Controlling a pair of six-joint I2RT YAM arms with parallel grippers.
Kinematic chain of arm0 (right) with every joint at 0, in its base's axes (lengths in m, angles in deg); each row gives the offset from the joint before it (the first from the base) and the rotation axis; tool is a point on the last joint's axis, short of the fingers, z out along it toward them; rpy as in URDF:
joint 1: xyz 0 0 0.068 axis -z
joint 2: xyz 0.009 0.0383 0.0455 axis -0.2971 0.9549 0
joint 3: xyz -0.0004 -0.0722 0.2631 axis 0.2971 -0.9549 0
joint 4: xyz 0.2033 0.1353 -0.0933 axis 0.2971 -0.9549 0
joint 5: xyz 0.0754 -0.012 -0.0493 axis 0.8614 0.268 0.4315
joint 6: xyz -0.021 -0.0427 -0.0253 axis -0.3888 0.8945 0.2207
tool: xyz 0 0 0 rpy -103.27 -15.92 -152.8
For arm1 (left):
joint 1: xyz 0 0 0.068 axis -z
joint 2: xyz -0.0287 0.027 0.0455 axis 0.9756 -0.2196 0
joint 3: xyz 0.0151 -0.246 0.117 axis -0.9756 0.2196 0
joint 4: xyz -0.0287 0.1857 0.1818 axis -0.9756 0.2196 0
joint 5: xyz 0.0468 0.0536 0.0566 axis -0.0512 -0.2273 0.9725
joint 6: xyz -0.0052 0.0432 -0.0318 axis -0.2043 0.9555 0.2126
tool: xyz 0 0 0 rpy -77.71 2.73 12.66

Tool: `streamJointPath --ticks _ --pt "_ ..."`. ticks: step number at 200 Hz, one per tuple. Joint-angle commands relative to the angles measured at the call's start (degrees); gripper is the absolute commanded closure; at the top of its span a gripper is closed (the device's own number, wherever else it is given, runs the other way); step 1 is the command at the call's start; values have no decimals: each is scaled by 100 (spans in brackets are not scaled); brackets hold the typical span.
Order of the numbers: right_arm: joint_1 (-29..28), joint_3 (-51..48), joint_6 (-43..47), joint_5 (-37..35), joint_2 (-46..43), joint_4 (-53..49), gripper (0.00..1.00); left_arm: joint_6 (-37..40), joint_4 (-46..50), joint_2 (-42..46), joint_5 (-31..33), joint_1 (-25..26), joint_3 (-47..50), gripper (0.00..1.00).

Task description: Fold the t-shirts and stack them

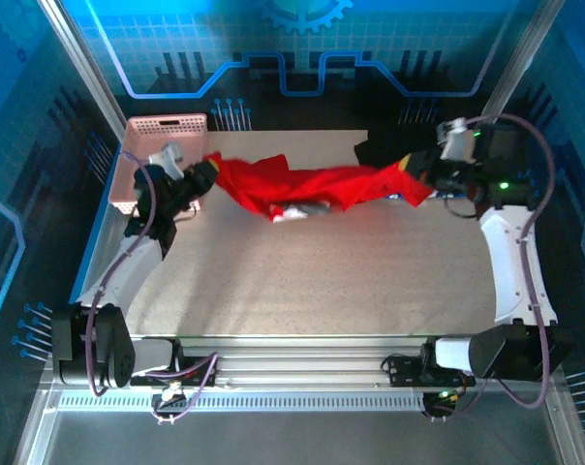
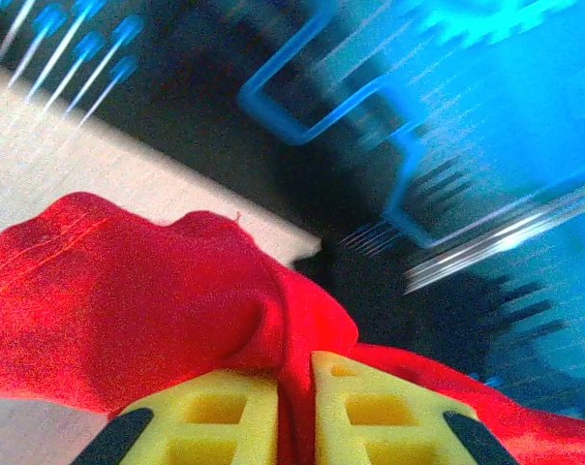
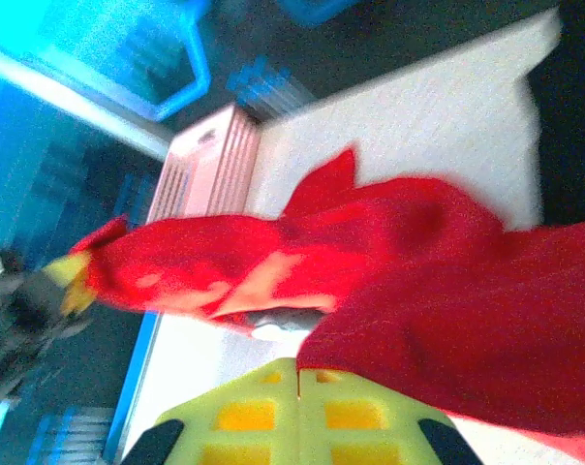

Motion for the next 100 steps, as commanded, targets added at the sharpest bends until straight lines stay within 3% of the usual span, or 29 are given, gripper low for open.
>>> streamJointPath --ticks 1,17,42,72,100 --pt "-1337 -463 370 -282 113 -538 100 35 188 145 581 -58 619 86" --pt "-2080 -735 453 -1012 288 -766 100 -23 32 198 656 -67 1074 86" --pt "-2166 -1297 542 -1587 285 -744 100 -283 -103 448 802 -68 1739 86" --pt "-2219 -1268 953 -1100 578 -827 100 -429 103 703 941 -67 2234 86" --pt "-2588 -1139 1093 -1262 861 -881 100 -548 417 982 1154 -67 2522 86"
